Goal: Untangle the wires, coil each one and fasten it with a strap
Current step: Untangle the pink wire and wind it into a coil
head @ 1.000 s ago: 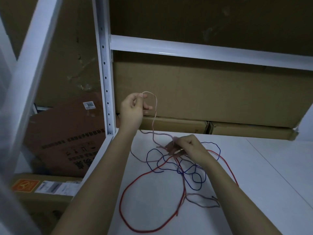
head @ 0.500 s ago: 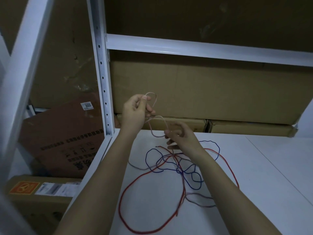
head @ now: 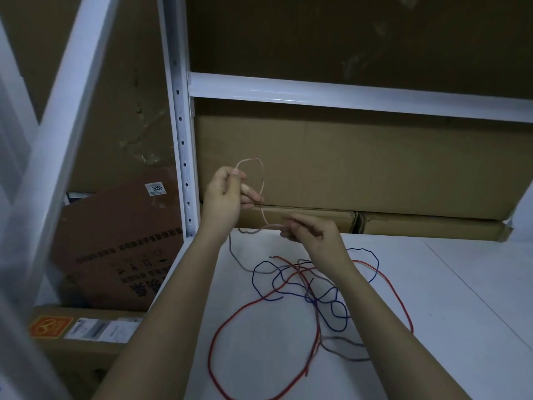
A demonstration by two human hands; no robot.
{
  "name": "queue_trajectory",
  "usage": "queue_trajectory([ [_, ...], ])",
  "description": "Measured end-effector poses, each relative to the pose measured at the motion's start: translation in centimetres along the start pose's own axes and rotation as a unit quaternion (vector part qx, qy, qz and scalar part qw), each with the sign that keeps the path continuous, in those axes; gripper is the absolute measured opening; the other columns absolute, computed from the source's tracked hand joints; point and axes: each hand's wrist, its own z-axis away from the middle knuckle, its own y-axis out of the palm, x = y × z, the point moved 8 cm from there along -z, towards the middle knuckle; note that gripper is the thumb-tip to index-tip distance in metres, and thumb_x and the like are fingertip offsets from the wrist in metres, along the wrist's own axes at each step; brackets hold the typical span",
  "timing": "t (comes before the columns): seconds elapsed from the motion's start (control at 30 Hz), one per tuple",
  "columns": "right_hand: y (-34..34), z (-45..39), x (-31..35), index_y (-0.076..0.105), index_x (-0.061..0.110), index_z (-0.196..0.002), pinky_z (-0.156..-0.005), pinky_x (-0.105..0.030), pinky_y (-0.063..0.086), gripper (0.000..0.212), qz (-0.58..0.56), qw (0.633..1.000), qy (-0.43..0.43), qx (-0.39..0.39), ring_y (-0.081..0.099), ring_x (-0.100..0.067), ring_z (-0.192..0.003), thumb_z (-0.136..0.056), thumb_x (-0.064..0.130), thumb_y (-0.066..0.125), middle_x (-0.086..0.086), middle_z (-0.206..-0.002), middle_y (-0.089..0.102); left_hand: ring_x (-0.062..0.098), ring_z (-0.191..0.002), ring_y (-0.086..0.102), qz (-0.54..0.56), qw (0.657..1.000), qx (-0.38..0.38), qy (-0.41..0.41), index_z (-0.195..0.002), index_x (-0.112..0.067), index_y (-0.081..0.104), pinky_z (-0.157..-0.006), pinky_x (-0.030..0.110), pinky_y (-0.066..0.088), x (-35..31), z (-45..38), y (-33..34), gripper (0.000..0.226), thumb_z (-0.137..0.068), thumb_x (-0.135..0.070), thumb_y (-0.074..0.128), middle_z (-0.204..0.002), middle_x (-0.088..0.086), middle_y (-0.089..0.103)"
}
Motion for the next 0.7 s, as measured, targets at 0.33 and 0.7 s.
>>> queue_trajectory([
  [0.33, -2.1, -1.9, -0.3, 0.046, 0.017, -0.137, -0.082, -0.021, 0.055, 0.050, -0.091, 0.987, 0.075, -0.106, 0.071, -0.015, -0.090, -0.091, 0.002, 0.060, -0.007, -0.084, 0.075, 0.010, -0.039, 0.046, 0.105, 0.992, 0.048, -0.041, -0.080, -0.010, 0.054, -0.042, 0.017, 0.039, -1.1, 0.4, 0.9, 0.029, -0.098, -0.007, 0.033, -0.042, -0.005, 0.044],
  [0.7, -0.9, -0.4, 0.6, 0.069, 0.009, -0.090, -0.050, -0.024, 0.038, 0.016, 0.371, 0.922, -0.079, -0.077, 0.050, -0.006, -0.056, -0.090, 0.008, 0.053, 0.002, -0.065, 0.057, 0.021, -0.108, 0.065, 0.374, 0.913, 0.143, -0.078, -0.082, -0.012, 0.043, -0.088, 0.028, 0.055, -2.3, 0.7, 2.8, 0.032, -0.104, -0.014, 0.021, -0.111, 0.014, 0.070],
])
